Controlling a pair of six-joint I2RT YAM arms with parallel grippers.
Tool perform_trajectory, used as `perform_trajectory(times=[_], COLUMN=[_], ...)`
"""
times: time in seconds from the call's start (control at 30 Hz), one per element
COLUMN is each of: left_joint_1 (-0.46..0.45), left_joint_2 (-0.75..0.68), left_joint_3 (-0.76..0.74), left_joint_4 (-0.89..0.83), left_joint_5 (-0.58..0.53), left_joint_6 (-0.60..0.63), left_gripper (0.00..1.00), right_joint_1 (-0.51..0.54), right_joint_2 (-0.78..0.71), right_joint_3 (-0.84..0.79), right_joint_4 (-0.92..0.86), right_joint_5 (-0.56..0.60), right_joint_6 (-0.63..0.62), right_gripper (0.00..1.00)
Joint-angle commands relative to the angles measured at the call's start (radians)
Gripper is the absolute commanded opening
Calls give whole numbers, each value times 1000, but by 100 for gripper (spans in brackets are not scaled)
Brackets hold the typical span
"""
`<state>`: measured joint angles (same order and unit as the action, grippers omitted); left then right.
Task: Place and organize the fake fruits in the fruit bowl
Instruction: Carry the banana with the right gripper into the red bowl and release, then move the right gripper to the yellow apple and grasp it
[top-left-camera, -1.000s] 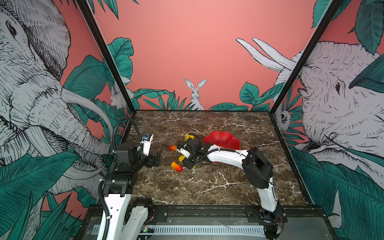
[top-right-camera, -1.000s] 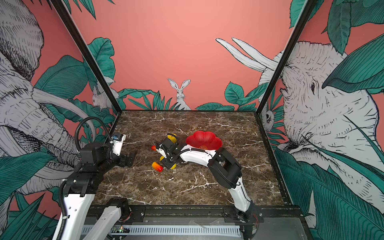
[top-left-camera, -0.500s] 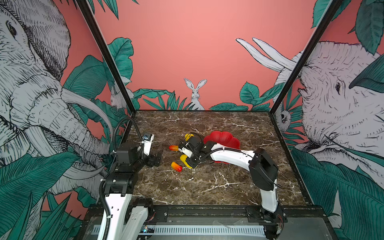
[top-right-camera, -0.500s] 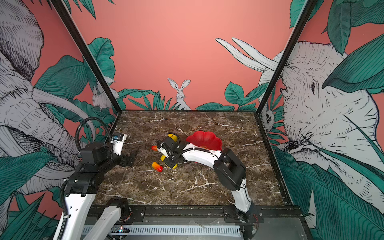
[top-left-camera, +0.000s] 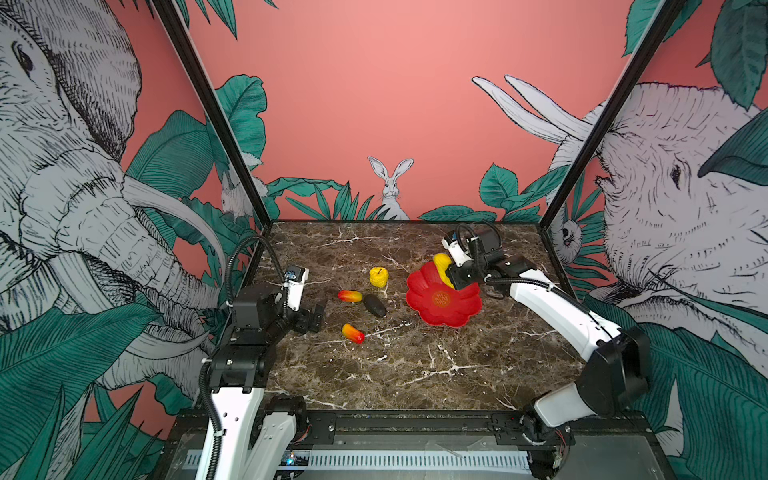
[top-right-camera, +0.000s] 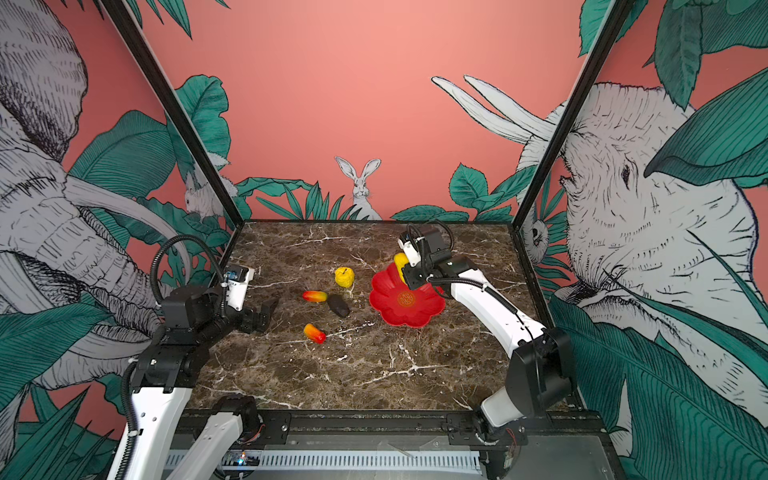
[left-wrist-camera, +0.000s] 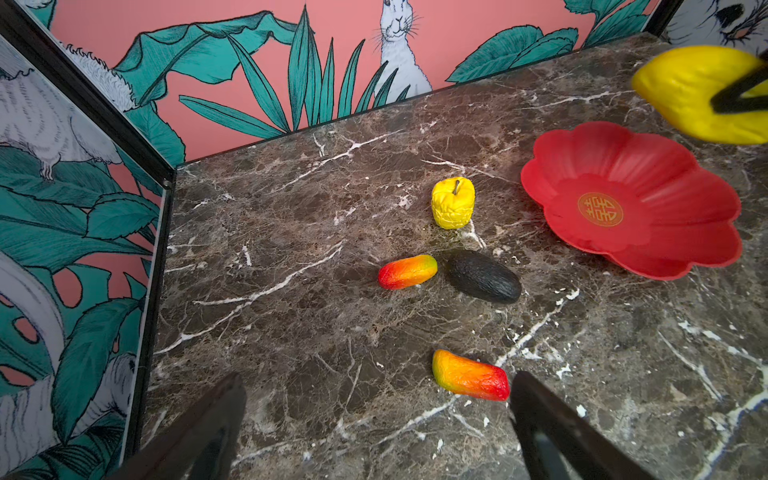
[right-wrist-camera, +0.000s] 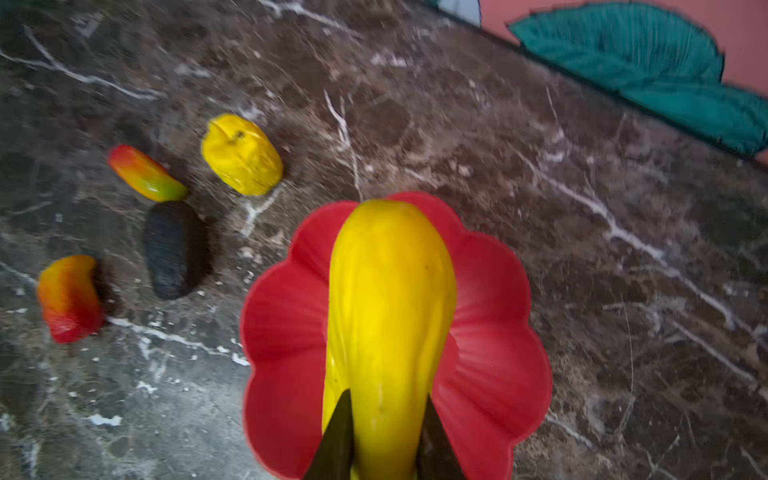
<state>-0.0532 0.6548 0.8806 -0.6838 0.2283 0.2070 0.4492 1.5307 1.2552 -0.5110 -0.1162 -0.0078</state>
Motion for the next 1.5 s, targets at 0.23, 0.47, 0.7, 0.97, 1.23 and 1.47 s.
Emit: perform_trajectory(times=[0.23,0.47,0.7,0.97,1.23,1.47], left_joint_1=[7,7,7,8,7,7], left_joint_2=[-19,-25,-35,-41,-46,-46], left_joint_3=[-19,-20,-23,-25,-27,-27], left_joint_4=[23,25,27,28,27,27], left_joint_5=[24,29,33,33,29,37], left_joint_6=[3,3,2,1,0,0], left_gripper=[100,100,100,100,100,100], right_joint_1=[-89,-90,-92,-92,-64,77], right_joint_2=[182,269,300,269,170,106], right_joint_3=[-90,-63,-43,-54,-8,117], right_joint_4=[161,188,195,174,73,-9], right_joint_5=[-36,-7,13,22,74,86], right_joint_6=[-12,-3,11,4,-34,-58], right_gripper=[4,3,17,39,62,99])
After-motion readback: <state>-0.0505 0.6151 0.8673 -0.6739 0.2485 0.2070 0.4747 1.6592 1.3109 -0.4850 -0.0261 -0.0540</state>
